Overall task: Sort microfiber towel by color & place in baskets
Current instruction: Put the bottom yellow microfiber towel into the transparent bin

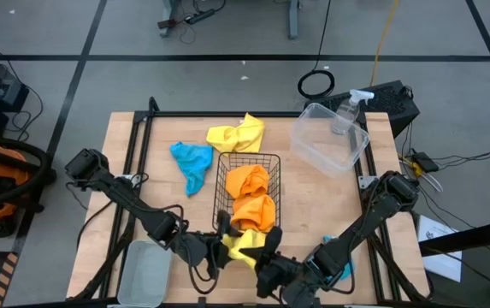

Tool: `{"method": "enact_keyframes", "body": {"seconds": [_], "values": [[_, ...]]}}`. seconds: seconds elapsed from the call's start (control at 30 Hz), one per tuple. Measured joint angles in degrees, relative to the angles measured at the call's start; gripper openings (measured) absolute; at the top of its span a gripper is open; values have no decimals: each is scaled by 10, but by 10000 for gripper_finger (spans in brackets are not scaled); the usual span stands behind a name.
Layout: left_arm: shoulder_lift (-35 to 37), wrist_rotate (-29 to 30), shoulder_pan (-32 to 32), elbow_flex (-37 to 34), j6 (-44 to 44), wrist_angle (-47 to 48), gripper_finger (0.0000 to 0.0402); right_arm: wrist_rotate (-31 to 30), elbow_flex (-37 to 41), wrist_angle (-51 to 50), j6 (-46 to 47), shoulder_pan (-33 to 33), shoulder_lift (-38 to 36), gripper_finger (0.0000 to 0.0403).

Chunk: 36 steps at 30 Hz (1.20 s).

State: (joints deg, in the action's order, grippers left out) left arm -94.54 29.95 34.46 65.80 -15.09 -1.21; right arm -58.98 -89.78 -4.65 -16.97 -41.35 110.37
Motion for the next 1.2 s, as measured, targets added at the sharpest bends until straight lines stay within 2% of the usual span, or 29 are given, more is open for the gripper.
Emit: {"method": "enact_keyframes", "body": {"seconds": [0.07,0.23,0.27,0.47,0.67,0.77,0.9,1.07,1.2], "values": [[0,0,1,0,-7,-5,195,5,0,0,20,1,0,18],[0,0,5,0,-16,-8,33,-6,0,-5,26,-3,0,76],[0,0,7,0,-19,-9,19,-21,0,-8,26,-6,0,90],[9,-1,22,0,-18,-10,28,-139,0,-66,31,-34,0,166],[41,1,53,0,-13,-7,8,-183,0,-152,100,-74,0,206],[50,35,59,0,11,10,12,-165,0,-137,103,-95,0,213],[52,77,48,0,40,40,14,-108,0,-57,58,-111,0,214],[52,56,16,0,86,43,14,-16,0,47,-39,-86,5,217],[52,5,2,0,114,50,15,8,0,67,-99,-51,17,235]]}}
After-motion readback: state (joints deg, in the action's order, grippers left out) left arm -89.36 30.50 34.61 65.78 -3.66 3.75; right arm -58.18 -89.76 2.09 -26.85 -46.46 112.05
